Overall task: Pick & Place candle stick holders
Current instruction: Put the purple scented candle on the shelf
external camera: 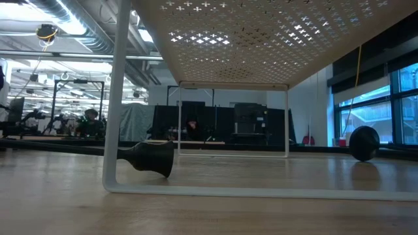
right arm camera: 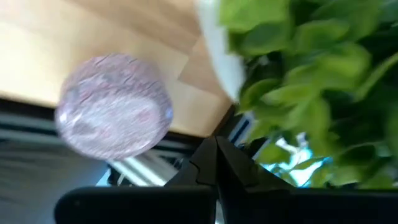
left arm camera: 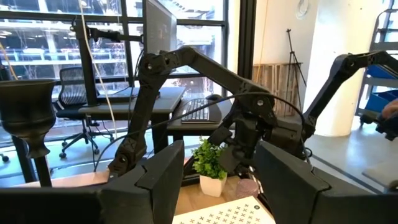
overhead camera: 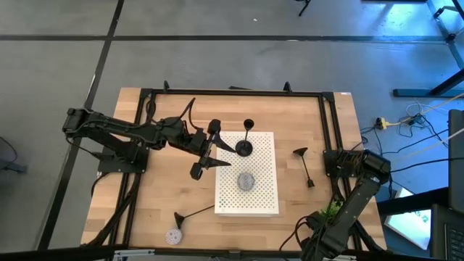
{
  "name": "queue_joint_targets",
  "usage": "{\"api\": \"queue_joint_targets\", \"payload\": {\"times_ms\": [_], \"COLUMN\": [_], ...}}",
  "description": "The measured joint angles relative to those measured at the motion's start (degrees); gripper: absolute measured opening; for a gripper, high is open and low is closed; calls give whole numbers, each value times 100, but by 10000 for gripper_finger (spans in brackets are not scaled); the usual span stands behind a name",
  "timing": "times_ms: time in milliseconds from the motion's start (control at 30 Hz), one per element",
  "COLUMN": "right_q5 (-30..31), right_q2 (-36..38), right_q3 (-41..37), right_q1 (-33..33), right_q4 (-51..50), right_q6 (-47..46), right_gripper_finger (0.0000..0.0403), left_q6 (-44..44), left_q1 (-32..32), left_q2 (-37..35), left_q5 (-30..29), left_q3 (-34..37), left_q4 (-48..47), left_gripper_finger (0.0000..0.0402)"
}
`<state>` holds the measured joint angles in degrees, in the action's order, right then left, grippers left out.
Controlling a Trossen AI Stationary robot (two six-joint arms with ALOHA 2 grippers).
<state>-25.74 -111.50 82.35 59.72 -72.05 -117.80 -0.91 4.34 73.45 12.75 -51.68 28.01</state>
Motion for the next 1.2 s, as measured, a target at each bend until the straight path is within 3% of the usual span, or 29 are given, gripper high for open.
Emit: {"api": "queue_joint_targets", "payload": {"times_ms": [300,533,900,1200], "right_q5": [72,660,689,1061], "right_q2": [0,0,17,13], "right_q3": [-1,-45,-317,-322], "right_q1": [39,37,28,-64], "right_q4": [-723,-733,-895,-1104], "right_q6": [22,25,25,22], "right_gripper_finger": [1,1,1,1], "left_q6": [9,8,9,4], "left_q1": [0,0,0,0], "left_q2": [2,2,2,4], "left_q5": [0,0,-2,-2], "left_q3": [0,0,0,0], "left_q4": [-11,-13,-15,-17], "left_gripper_finger": [196,196,196,196]}}
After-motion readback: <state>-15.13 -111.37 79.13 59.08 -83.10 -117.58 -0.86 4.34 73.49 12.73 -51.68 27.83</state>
